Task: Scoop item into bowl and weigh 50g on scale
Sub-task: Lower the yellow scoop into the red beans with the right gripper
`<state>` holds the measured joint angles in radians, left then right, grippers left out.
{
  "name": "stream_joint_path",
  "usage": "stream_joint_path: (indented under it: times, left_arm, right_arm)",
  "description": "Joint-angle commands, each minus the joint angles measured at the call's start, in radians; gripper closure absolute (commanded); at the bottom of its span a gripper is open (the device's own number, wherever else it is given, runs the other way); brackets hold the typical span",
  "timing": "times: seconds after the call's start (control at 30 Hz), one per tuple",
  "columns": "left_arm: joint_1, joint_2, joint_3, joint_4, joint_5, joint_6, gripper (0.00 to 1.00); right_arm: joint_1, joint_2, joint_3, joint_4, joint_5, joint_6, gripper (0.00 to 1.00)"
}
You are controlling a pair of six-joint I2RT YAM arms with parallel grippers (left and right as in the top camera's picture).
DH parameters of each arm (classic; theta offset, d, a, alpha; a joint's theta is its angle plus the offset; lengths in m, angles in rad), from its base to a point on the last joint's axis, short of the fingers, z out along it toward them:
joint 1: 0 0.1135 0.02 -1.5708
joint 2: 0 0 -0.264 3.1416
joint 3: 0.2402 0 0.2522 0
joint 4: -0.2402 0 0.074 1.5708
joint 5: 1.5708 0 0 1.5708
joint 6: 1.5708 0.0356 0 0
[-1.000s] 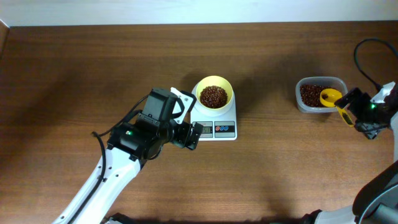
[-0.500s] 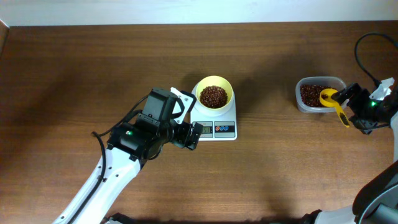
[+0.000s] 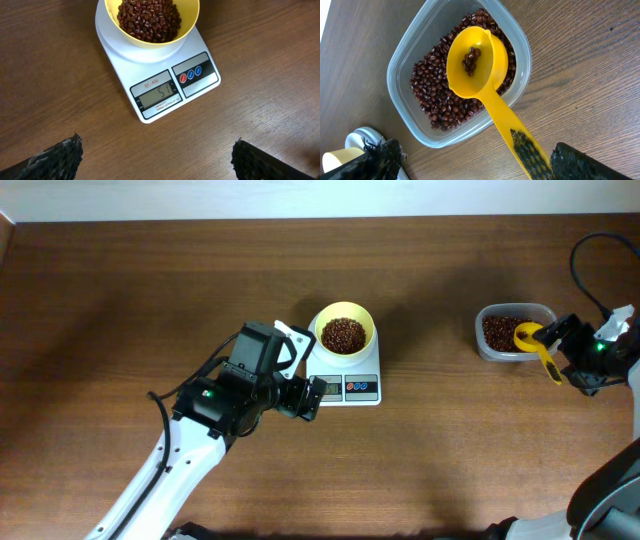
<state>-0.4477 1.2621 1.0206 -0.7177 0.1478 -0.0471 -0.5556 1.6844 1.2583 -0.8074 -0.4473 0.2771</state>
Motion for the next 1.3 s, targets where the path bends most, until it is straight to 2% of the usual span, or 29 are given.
stream_joint_path:
  times: [0.0, 1.27]
  left_arm:
    - [-0.003, -0.006, -0.003, -0.002, -0.007, -0.006, 0.01]
    - [-0.003, -0.006, -0.003, -0.002, -0.007, -0.006, 0.01]
  right_arm:
    - [-0.001, 0.007, -0.003, -0.001, -0.013, -0.006, 0.02]
    - [-0.001, 0.007, -0.003, -0.042, -0.013, -0.01, 0.01]
